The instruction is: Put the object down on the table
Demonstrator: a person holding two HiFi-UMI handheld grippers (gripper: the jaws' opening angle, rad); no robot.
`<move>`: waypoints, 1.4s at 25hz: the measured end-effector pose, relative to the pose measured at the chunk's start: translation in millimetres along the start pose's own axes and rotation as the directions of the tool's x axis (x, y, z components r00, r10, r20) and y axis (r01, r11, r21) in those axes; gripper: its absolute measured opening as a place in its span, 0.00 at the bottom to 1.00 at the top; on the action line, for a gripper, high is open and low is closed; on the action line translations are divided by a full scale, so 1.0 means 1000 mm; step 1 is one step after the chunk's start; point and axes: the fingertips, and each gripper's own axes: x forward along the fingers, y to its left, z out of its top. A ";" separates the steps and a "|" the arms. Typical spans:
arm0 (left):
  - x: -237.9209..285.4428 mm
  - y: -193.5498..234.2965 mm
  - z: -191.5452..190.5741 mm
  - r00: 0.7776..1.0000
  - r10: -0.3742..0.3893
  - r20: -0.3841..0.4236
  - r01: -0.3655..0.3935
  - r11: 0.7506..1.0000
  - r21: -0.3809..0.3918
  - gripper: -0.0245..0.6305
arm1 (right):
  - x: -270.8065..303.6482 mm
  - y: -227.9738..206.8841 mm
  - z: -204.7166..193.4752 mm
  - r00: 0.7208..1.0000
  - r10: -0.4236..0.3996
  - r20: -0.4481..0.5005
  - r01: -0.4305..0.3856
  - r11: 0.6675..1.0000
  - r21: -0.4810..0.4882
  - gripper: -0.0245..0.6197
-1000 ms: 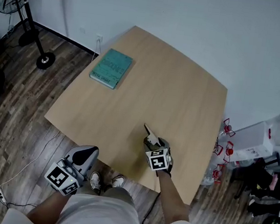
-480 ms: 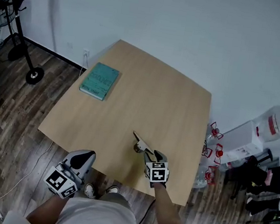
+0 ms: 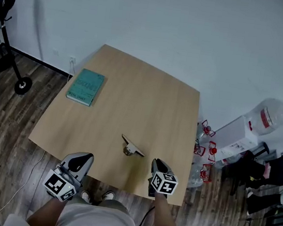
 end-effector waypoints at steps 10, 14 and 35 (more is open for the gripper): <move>0.018 0.006 0.025 1.000 0.002 0.019 -0.003 0.999 0.053 0.05 | -0.051 -0.029 0.083 0.968 0.020 0.249 -0.055 0.989 0.134 0.03; 0.022 0.010 0.039 0.999 0.013 0.036 -0.016 0.997 0.073 0.05 | -0.077 -0.026 0.125 0.935 0.016 0.355 -0.055 0.993 0.101 0.03; -0.006 0.055 0.092 0.979 0.136 0.150 -0.151 0.984 0.093 0.05 | -0.205 0.038 0.236 0.763 0.053 0.645 0.078 0.982 -0.174 0.03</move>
